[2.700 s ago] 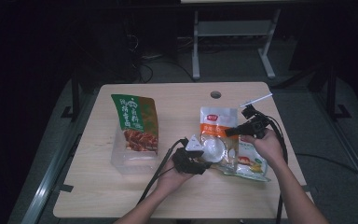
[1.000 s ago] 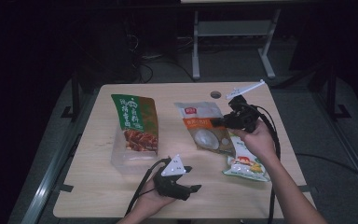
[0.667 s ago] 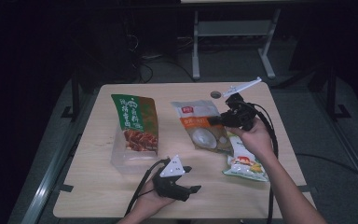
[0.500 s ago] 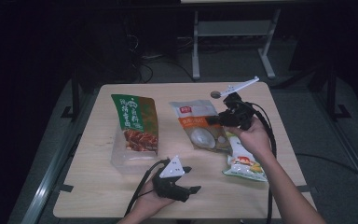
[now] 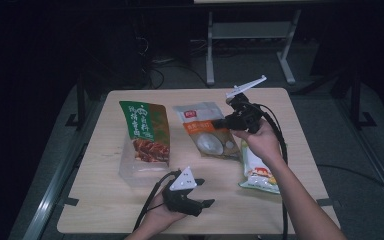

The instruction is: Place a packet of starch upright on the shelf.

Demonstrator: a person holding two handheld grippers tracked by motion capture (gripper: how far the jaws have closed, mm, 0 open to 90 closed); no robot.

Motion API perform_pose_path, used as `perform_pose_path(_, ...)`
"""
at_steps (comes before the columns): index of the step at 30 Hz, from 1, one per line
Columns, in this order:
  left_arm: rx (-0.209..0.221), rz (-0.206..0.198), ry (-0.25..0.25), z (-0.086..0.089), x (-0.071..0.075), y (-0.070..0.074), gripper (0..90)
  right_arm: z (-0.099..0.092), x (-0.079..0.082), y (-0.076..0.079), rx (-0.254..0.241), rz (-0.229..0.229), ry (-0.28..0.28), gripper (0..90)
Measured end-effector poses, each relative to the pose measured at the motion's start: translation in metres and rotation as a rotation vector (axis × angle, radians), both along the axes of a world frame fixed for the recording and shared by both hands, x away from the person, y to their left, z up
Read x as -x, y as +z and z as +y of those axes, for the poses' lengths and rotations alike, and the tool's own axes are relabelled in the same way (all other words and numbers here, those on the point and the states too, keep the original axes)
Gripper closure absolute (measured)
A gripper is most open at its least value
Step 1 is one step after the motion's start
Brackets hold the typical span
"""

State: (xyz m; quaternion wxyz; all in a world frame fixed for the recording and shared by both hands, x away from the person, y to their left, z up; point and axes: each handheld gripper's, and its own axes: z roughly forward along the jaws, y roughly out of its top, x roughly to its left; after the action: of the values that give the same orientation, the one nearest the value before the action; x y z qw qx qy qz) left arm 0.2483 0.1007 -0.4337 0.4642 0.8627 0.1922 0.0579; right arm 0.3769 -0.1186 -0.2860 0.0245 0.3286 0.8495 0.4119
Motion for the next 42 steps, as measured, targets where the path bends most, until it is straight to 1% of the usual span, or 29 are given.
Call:
perform_pose_path(4,0.004,0.000,-0.001,0.000,0.000,0.000,29.6,0.005,-0.005,0.003,-0.008,-0.009,0.008,89.9)
perform_pose_path(7,0.003,-0.002,-0.001,0.001,0.001,0.000,29.5,0.007,-0.008,0.005,-0.005,-0.012,0.010,89.9)
perform_pose_path(9,0.004,0.001,0.002,0.002,0.001,0.001,29.5,0.012,-0.013,0.008,-0.012,-0.007,0.006,89.9)
perform_pose_path(11,0.006,0.008,0.004,0.002,0.001,0.000,29.4,0.015,-0.017,0.009,-0.018,-0.015,0.015,89.9)
perform_pose_path(14,0.006,0.007,0.002,0.002,0.001,0.000,29.3,0.022,-0.024,0.012,-0.011,-0.008,0.016,90.0)
perform_pose_path(15,0.007,0.008,0.001,0.001,0.002,0.000,29.2,0.025,-0.027,0.013,-0.011,-0.015,0.022,89.9)
perform_pose_path(16,-0.001,0.002,-0.006,0.002,0.001,0.000,29.2,0.027,-0.030,0.014,-0.012,-0.014,0.022,90.0)
perform_pose_path(19,-0.009,-0.008,-0.018,0.002,0.000,0.000,29.1,0.034,-0.039,0.016,-0.023,-0.011,0.025,90.0)
perform_pose_path(22,-0.008,-0.002,-0.018,0.000,0.001,-0.001,29.0,0.042,-0.046,0.019,-0.031,-0.004,0.025,89.9)
perform_pose_path(23,-0.009,0.003,-0.024,0.000,0.002,-0.001,29.0,0.045,-0.049,0.020,-0.031,-0.009,0.030,89.9)
perform_pose_path(25,-0.014,-0.001,-0.031,-0.001,0.002,-0.002,29.0,0.051,-0.052,0.022,-0.032,-0.012,0.032,90.0)
perform_pose_path(26,-0.014,-0.001,-0.031,-0.001,0.002,-0.002,29.0,0.051,-0.052,0.022,-0.032,-0.012,0.032,90.0)
perform_pose_path(28,-0.011,0.004,-0.034,-0.003,0.003,-0.003,28.9,0.060,-0.058,0.024,-0.029,-0.011,0.045,89.9)
perform_pose_path(31,-0.014,-0.003,-0.038,-0.002,0.002,-0.003,28.8,0.069,-0.063,0.027,-0.031,-0.011,0.053,90.0)
perform_pose_path(33,-0.010,0.005,-0.030,-0.002,0.001,-0.003,28.8,0.075,-0.065,0.029,-0.033,-0.009,0.062,89.9)
perform_pose_path(36,-0.005,0.007,-0.030,-0.001,0.001,-0.004,28.8,0.085,-0.068,0.033,-0.039,-0.019,0.069,89.9)
perform_pose_path(38,-0.008,0.006,-0.033,-0.001,0.002,-0.003,28.8,0.093,-0.070,0.036,-0.044,-0.017,0.075,89.9)
perform_pose_path(40,-0.010,0.000,-0.038,-0.002,0.002,-0.004,28.8,0.101,-0.073,0.038,-0.040,-0.031,0.089,89.9)
perform_pose_path(42,-0.012,-0.003,-0.041,-0.002,0.002,-0.004,28.8,0.110,-0.075,0.041,-0.039,-0.035,0.094,89.9)
